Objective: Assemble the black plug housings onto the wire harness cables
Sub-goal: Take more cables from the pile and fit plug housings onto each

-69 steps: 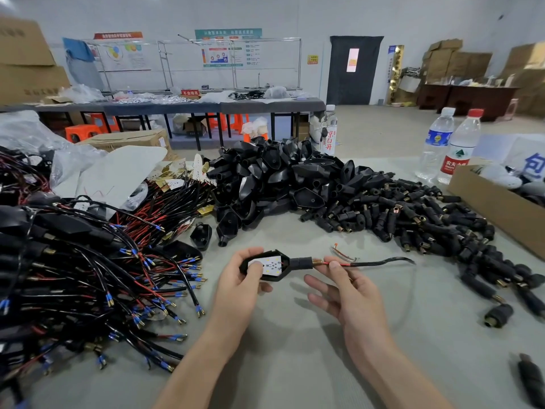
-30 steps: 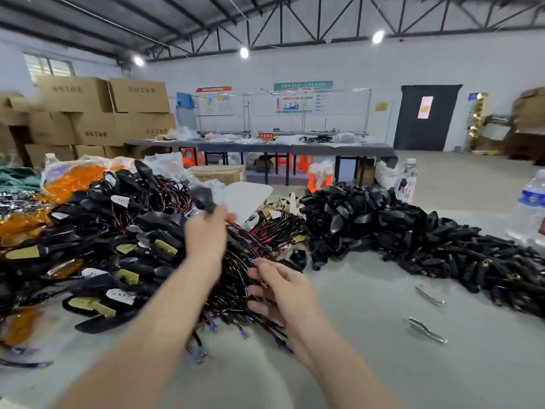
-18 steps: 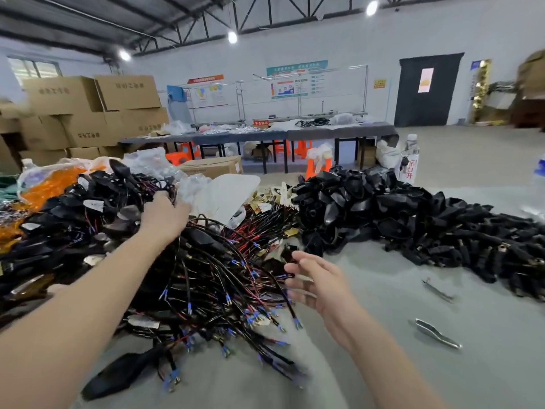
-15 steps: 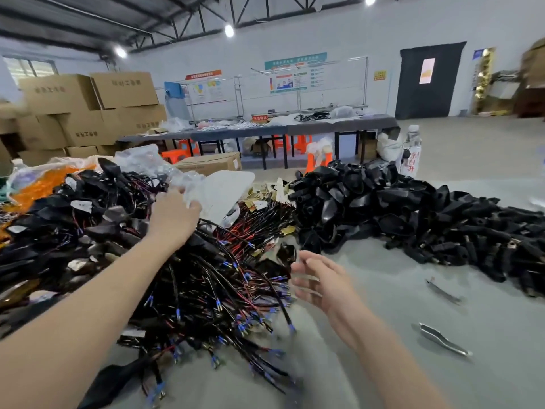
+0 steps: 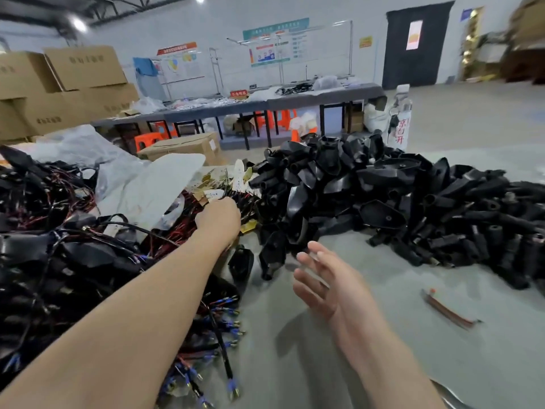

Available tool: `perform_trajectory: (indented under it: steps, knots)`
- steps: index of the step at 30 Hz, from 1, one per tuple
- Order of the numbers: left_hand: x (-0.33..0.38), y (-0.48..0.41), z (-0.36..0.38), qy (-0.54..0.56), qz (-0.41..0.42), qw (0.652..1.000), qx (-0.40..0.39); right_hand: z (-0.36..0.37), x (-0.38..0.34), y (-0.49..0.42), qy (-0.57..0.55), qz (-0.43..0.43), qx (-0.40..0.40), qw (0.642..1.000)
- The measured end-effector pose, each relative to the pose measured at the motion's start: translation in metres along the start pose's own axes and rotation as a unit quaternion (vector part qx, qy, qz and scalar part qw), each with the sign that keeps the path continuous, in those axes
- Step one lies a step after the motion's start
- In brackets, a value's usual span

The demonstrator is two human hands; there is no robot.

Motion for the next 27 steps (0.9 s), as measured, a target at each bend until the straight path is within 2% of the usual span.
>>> perform_trajectory:
  steps: [2,5,7,10,15,18,21,24,27]
  knots:
    - [0.009,-0.004,0.009,-0.035,-0.003,0.999,-0.007,-0.005,0.001,-0.005,-0.004,0.004,0.01,1.0]
    - [0.015,-0.008,0.015,-0.027,-0.023,0.999,0.001,-0.01,0.0,-0.01,-0.006,-0.004,0.016,1.0]
    - [0.008,-0.008,0.008,0.036,-0.062,0.997,0.015,-0.013,-0.001,-0.011,-0.007,-0.009,0.019,1.0]
    - [0.007,-0.008,-0.029,0.224,-0.088,0.969,0.051,-0.017,-0.002,-0.011,-0.005,-0.015,0.035,0.999]
    - [0.047,0.007,-0.183,0.472,0.011,0.859,0.201,-0.005,-0.003,-0.001,0.019,-0.02,0.036,0.999]
    - [0.063,0.042,-0.261,0.581,0.068,0.776,0.236,0.016,-0.013,0.017,0.036,-0.027,-0.002,0.999]
    - [0.058,0.081,-0.279,0.704,0.03,0.683,0.192,0.033,-0.034,0.046,0.048,-0.072,-0.049,0.995]
    - [0.047,0.128,-0.241,0.761,-0.047,0.636,0.12,0.033,-0.051,0.078,0.039,-0.11,-0.066,0.991]
    - [0.033,0.185,-0.177,0.794,-0.126,0.593,0.035,0.015,-0.057,0.106,0.042,-0.12,-0.014,0.992]
Point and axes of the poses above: each hand's wrist, its own y-axis away from the middle knuckle, its own z-axis out of the palm, x = y × z, the point moved 9 cm from there along -y, towards the middle knuckle, and after that the axes turned 6 degrees about x, right-handed, at the moved point
